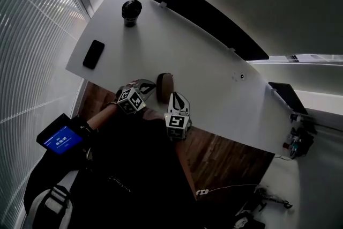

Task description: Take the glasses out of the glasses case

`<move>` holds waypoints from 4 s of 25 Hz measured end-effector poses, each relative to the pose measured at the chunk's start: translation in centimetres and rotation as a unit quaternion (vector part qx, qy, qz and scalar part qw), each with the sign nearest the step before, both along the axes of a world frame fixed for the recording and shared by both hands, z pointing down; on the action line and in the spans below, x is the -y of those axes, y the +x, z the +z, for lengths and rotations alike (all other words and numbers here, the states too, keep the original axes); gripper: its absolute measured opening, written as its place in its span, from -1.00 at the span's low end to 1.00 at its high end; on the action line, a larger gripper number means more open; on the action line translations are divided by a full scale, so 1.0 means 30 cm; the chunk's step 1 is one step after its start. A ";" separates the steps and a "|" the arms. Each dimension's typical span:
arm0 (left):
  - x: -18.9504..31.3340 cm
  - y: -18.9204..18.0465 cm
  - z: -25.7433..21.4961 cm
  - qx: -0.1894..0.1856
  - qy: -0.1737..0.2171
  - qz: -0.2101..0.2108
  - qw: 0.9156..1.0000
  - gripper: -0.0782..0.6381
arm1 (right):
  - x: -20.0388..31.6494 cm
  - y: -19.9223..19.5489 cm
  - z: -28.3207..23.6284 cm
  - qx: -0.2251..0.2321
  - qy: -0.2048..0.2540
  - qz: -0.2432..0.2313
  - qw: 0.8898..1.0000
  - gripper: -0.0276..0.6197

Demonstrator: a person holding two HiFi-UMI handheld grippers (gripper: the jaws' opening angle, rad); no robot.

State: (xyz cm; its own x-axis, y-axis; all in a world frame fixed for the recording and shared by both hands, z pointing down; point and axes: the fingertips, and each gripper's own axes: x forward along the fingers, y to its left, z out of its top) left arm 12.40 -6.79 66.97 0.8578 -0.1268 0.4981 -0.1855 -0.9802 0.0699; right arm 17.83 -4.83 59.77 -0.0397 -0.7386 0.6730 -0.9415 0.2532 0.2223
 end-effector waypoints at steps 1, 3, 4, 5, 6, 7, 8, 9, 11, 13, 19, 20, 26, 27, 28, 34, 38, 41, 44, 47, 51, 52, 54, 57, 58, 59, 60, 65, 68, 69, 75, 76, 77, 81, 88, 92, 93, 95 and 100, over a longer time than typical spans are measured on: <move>0.005 0.010 0.016 0.003 -0.003 0.001 1.000 -0.76 | 0.004 0.003 0.012 -0.001 -0.005 0.000 1.000 -0.89; 0.020 0.037 0.046 0.008 -0.004 0.006 1.000 -0.76 | 0.017 0.012 0.032 0.000 -0.014 0.004 1.000 -0.89; 0.023 0.053 0.065 0.012 -0.001 0.011 1.000 -0.76 | 0.021 0.017 0.041 0.001 -0.015 0.007 1.000 -0.89; 0.021 0.067 0.088 0.018 0.002 0.018 1.000 -0.76 | 0.020 0.021 0.054 0.003 -0.015 0.007 1.000 -0.89; 0.016 0.078 0.115 0.026 0.006 0.025 0.999 -0.76 | 0.017 0.022 0.072 0.004 -0.016 0.005 1.000 -0.89; 0.009 0.084 0.141 0.034 0.007 0.032 0.999 -0.76 | 0.011 0.020 0.094 0.003 -0.019 0.002 1.000 -0.89; -0.002 0.087 0.166 0.042 0.004 0.039 0.998 -0.76 | 0.003 0.018 0.116 0.002 -0.026 -0.002 1.000 -0.89; -0.014 0.089 0.184 0.049 0.000 0.046 0.998 -0.76 | -0.003 0.016 0.133 0.000 -0.032 -0.006 0.999 -0.89; -0.028 0.097 0.188 0.058 0.009 0.060 0.996 -0.76 | -0.003 0.019 0.138 -0.002 -0.038 -0.007 0.999 -0.89; -0.026 0.103 0.183 0.063 0.031 0.074 0.995 -0.76 | 0.018 0.021 0.133 -0.004 -0.037 -0.005 0.999 -0.89; -0.021 0.107 0.235 0.078 0.027 0.087 0.993 -0.68 | 0.047 0.015 0.151 -0.010 -0.043 -0.020 0.999 -0.73; -0.018 0.114 0.238 0.081 0.030 0.091 0.992 -0.64 | 0.053 0.017 0.150 -0.012 -0.043 -0.024 0.999 -0.70; -0.020 0.156 0.304 0.096 0.034 0.138 0.985 -0.49 | 0.090 -0.012 0.186 -0.015 -0.055 -0.062 0.996 -0.58; -0.022 0.153 0.317 0.102 0.032 0.143 0.984 -0.49 | 0.096 -0.023 0.193 -0.019 -0.058 -0.072 0.995 -0.56; -0.022 0.148 0.328 0.107 0.029 0.147 0.983 -0.49 | 0.102 -0.033 0.200 -0.025 -0.062 -0.083 0.994 -0.55; -0.016 0.141 0.348 0.124 0.011 0.163 0.979 -0.50 | 0.136 -0.080 0.244 -0.040 -0.091 -0.131 0.986 -0.46; -0.022 0.155 0.308 0.100 0.000 0.171 0.980 -0.49 | 0.145 -0.100 0.264 -0.028 -0.110 -0.140 0.984 -0.36; -0.027 0.150 0.312 0.101 0.001 0.180 0.978 -0.49 | 0.138 -0.099 0.299 -0.037 -0.140 -0.138 0.980 -0.31; -0.030 0.142 0.318 0.100 -0.001 0.183 0.978 -0.49 | 0.121 -0.096 0.335 -0.060 -0.161 -0.143 0.975 -0.30; -0.039 0.154 0.300 0.093 0.007 0.192 0.977 -0.49 | 0.114 -0.104 0.339 -0.065 -0.165 -0.146 0.973 -0.30; -0.061 0.155 0.302 0.095 0.013 0.208 0.973 -0.49 | 0.116 -0.094 0.389 -0.098 -0.164 -0.160 0.968 -0.30; -0.062 0.153 0.306 0.096 0.011 0.208 0.973 -0.49 | 0.116 -0.092 0.401 -0.103 -0.165 -0.162 0.967 -0.30; -0.057 0.155 0.304 0.097 0.007 0.205 0.974 -0.49 | 0.118 -0.087 0.384 -0.105 -0.167 -0.161 0.967 -0.30; -0.050 0.162 0.304 0.094 0.002 0.203 0.975 -0.49 | 0.117 -0.066 0.359 -0.112 -0.169 -0.151 0.967 -0.30; -0.049 0.161 0.307 0.092 0.000 0.202 0.975 -0.49 | 0.114 -0.061 0.361 -0.112 -0.169 -0.146 0.968 -0.30; -0.048 0.156 0.310 0.091 -0.001 0.200 0.976 -0.49 | 0.111 -0.057 0.366 -0.108 -0.167 -0.140 0.970 -0.30; -0.046 0.152 0.311 0.090 -0.001 0.198 0.976 -0.49 | 0.109 -0.052 0.371 -0.100 -0.164 -0.131 0.973 -0.30; -0.039 0.143 0.300 0.086 -0.004 0.187 0.979 -0.49 | 0.108 0.005 0.319 -0.070 -0.135 -0.084 0.985 -0.30; -0.035 0.133 0.303 0.087 -0.007 0.184 0.979 -0.49 | 0.113 0.060 0.289 -0.073 -0.120 -0.063 0.988 -0.30; -0.035 0.132 0.304 0.087 -0.008 0.183 0.979 -0.49 | 0.113 0.086 0.284 -0.075 -0.116 -0.056 0.989 -0.30; -0.035 0.139 0.308 0.089 -0.009 0.181 0.979 -0.50 | 0.087 0.221 0.313 -0.090 -0.140 -0.062 0.984 -0.30; -0.033 0.138 0.310 0.089 -0.010 0.180 0.980 -0.50 | 0.078 0.238 0.334 -0.091 -0.149 -0.062 0.983 -0.30; -0.032 0.136 0.311 0.089 -0.011 0.178 0.980 -0.50 | 0.069 0.255 0.354 -0.087 -0.158 -0.058 0.982 -0.30; -0.028 0.135 0.315 0.088 -0.013 0.176 0.980 -0.50 | 0.041 0.336 0.435 -0.058 -0.175 -0.029 0.982 -0.30; -0.040 0.130 0.322 0.079 -0.015 0.185 0.979 -0.50 | -0.005 0.383 0.535 0.039 -0.170 0.023 0.984 -0.30; -0.045 0.136 0.316 0.083 -0.027 0.183 0.979 -0.50 | -0.005 0.394 0.531 0.068 -0.156 0.047 0.984 -0.28; -0.048 0.138 0.313 0.084 -0.028 0.186 0.979 -0.50 | -0.003 0.394 0.525 0.064 -0.156 0.048 0.984 -0.28; -0.055 0.143 0.305 0.082 -0.023 0.194 0.977 -0.50 | 0.002 0.384 0.497 0.054 -0.157 0.045 0.985 -0.28; -0.059 0.151 0.257 0.056 -0.023 0.198 0.978 -0.50 | 0.035 0.320 0.342 0.049 -0.116 0.011 0.992 -0.28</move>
